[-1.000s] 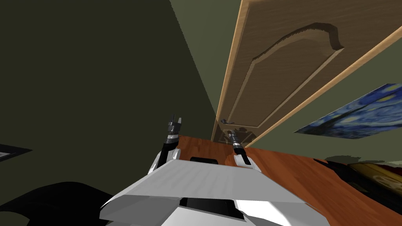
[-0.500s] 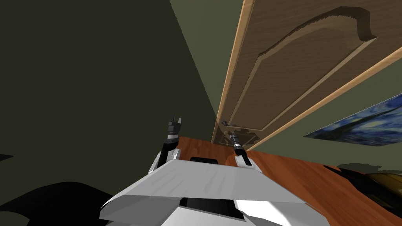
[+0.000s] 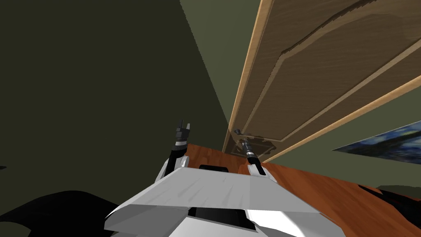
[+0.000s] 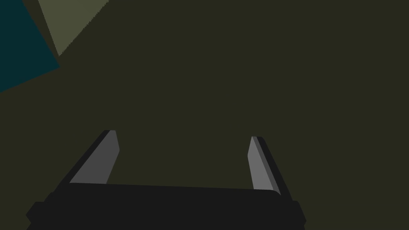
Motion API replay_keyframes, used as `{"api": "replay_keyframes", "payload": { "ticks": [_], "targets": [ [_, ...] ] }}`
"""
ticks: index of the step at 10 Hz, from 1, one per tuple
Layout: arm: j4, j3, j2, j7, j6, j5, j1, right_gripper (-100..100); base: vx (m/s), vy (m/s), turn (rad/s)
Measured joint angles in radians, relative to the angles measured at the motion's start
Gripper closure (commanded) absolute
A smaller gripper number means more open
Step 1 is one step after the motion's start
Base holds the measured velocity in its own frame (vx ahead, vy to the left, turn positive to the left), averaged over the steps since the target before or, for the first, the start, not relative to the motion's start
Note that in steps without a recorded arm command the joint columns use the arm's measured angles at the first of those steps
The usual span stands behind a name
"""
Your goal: Pull the door open
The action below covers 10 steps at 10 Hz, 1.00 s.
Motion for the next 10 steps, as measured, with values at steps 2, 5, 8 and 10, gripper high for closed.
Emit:
{"api": "replay_keyframes", "payload": {
  "ticks": [2,5,8,10],
  "targets": [
    [0.041,-0.013,-0.015,-0.01,-0.023,-0.008,-0.009,-100,0.191,0.033,0.164],
    [0.095,-0.046,-0.065,-0.044,-0.06,-0.031,-0.003,-100,0.215,-0.001,0.181],
    [0.126,-0.058,-0.078,-0.053,-0.079,-0.038,-0.007,100,0.018,-0.004,-0.001],
    [0.124,-0.059,-0.078,-0.054,-0.077,-0.039,-0.008,100,-0.028,0.002,0.005]
  ]
}}
